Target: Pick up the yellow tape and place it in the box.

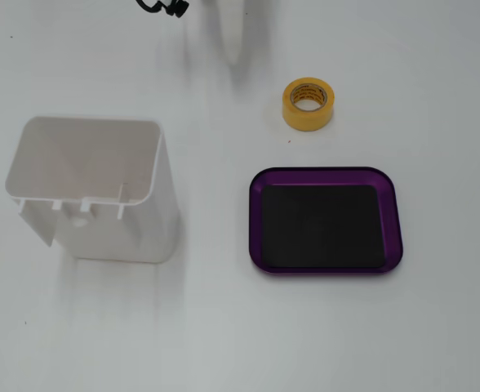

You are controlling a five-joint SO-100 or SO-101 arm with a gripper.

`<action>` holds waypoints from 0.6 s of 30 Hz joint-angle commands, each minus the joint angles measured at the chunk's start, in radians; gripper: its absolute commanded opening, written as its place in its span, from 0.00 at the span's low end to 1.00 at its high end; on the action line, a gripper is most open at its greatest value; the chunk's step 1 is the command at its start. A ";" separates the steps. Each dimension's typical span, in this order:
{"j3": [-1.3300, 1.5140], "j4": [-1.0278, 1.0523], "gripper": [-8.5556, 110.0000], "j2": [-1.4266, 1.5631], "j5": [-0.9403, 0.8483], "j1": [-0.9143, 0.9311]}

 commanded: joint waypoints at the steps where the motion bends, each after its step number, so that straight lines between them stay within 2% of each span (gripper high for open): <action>1: -0.077 -0.003 0.15 -0.002 -0.081 -0.023; 4: -0.092 -0.029 0.16 -0.167 -0.103 -0.028; 9: -0.296 -0.058 0.16 -0.545 -0.087 -0.044; 13: -0.479 -0.029 0.16 -0.842 -0.083 -0.170; 18: -0.649 -0.037 0.16 -1.123 0.008 -0.288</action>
